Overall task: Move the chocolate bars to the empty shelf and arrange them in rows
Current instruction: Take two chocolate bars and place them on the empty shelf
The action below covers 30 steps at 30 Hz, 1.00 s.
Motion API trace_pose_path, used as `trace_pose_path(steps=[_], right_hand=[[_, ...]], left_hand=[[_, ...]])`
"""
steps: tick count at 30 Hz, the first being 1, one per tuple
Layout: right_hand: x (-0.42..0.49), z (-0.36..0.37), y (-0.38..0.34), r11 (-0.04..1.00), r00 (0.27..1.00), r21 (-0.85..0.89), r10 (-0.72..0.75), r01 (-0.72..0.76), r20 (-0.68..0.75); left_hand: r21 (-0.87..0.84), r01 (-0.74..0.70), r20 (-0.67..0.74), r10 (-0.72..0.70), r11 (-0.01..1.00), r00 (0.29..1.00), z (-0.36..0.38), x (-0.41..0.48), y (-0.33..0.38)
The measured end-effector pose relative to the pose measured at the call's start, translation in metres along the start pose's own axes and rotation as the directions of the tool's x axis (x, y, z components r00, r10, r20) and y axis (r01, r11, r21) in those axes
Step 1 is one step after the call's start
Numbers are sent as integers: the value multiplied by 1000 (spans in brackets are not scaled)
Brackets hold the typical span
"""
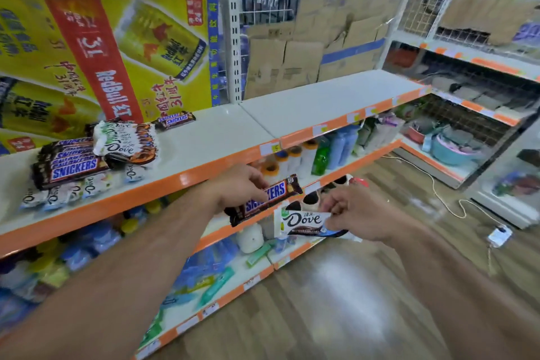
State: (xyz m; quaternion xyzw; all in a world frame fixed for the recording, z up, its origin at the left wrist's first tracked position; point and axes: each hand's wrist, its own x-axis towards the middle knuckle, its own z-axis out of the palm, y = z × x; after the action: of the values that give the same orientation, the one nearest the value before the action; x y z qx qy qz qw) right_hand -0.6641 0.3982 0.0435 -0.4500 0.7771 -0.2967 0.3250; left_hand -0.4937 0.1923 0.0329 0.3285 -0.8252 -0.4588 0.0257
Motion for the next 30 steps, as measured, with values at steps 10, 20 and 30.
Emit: trace_pose_path(steps=[10,20,30], right_hand=[[41,-95,86,997,990,41,68,-63,-127],[133,-222,149,971,935,-2,229,-238,-271],[207,-348,217,972,918,5,222,-234,-329]], left_hand=[[-102,-54,147,69,993,987,59,139,83],[-90,-149,277,169,985,946,99,333,171],[-96,-133,338,158,986,928,133,487,258]])
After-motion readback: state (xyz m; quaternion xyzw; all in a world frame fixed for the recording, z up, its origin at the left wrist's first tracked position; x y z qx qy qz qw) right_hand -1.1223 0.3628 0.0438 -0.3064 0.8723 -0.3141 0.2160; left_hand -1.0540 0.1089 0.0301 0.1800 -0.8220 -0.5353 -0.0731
